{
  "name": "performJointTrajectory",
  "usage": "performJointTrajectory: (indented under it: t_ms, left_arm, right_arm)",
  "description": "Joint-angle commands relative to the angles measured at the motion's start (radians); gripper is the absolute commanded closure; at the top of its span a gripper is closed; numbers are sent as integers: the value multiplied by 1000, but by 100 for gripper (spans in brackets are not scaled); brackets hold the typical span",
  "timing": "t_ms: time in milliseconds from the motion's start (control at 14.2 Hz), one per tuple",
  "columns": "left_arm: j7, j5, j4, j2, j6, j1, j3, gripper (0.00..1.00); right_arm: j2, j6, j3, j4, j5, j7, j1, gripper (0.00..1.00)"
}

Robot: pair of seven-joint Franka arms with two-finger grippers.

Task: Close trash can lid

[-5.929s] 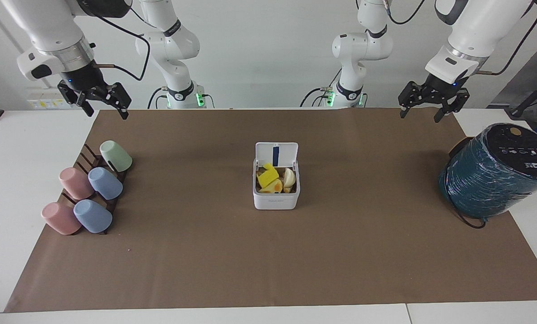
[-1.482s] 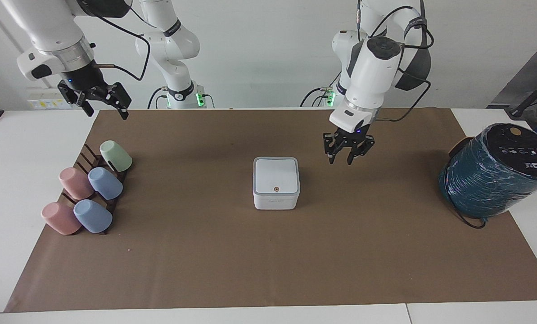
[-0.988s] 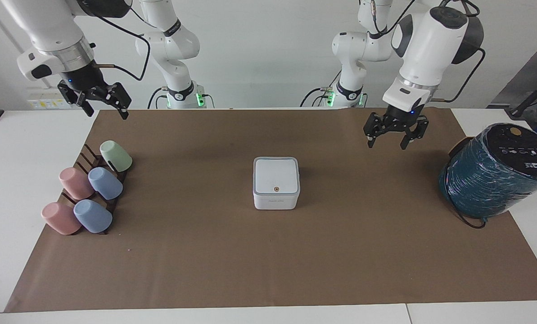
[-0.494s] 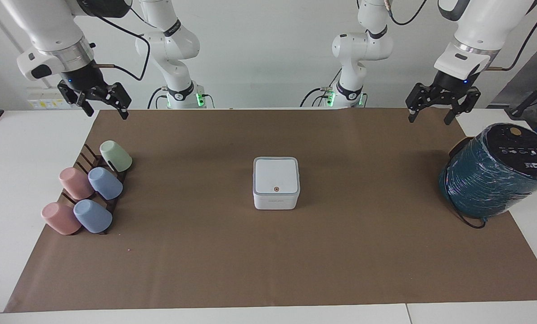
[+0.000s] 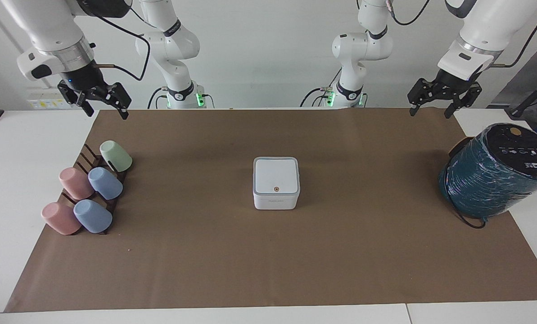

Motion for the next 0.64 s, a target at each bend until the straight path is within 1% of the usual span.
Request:
performJointTrajectory:
  t_ms: [0, 282, 424, 565]
  left_arm:
    - [4, 10, -63, -42, 40, -2, -5, 0]
    - [0, 10, -66, -45, 38, -1, -5, 0]
    - [3, 10, -92, -57, 45, -1, -5, 0]
    - [0, 11, -95, -61, 46, -1, -5, 0]
  right_arm:
    - [-15, 1, 6, -12, -2, -24, -8, 0]
    - [-15, 1, 6, -12, -2, -24, -8, 0]
    - [-15, 1, 7, -12, -2, -24, -8, 0]
    - [-15, 1, 7, -12, -2, -24, -8, 0]
